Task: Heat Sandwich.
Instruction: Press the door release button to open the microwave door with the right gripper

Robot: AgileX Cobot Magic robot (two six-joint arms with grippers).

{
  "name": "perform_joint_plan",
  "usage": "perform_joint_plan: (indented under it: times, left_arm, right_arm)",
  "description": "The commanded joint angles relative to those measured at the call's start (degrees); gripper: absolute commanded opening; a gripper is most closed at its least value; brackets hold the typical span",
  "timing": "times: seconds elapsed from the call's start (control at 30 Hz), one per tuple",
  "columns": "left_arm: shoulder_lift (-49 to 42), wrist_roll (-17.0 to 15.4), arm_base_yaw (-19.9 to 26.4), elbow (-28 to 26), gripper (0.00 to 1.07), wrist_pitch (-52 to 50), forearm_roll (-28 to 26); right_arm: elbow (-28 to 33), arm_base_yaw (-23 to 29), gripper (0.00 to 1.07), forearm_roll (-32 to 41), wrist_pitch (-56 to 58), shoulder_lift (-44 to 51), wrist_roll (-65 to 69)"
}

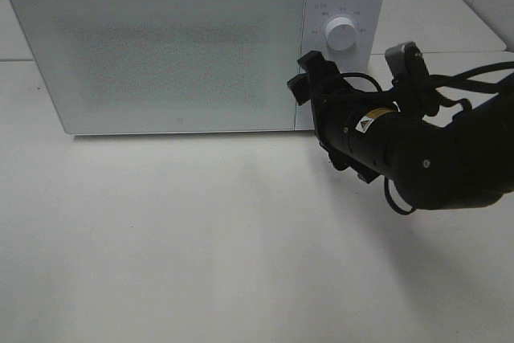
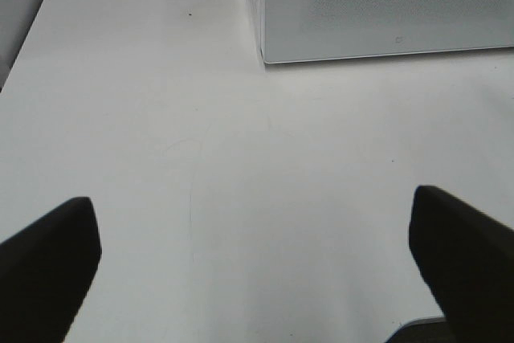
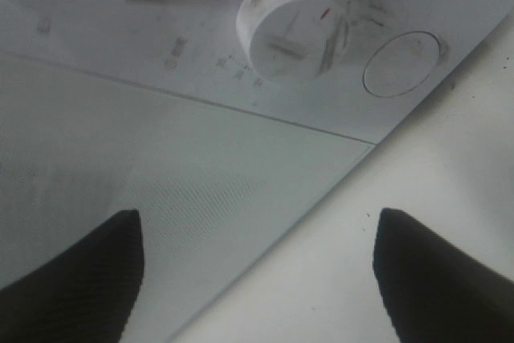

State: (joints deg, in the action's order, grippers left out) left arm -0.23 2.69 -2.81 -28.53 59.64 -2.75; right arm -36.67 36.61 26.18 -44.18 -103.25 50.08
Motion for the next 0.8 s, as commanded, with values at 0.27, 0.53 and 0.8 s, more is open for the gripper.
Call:
perform_joint_plan:
  times: [0.27,0.53,0.8]
  left_arm:
    - [-1.3,-0.5,0.2,0.2,1.01,-0.2,-0.1]
    - [-1.3,-0.5,0.2,0.2,1.01,-0.2,-0.1]
    - [-1.3,-0.5,0.2,0.2,1.01,-0.2,-0.1]
  right_arm:
    - [-0.1,-0.6,0.76,-3.0,24.2,10.1,-30.0]
    - [-0.1,-0.6,0.76,-3.0,39.0,15.4,-44.6]
    - [-0.1,-0.6,0.76,-3.4,54.4,21.7,-56.0]
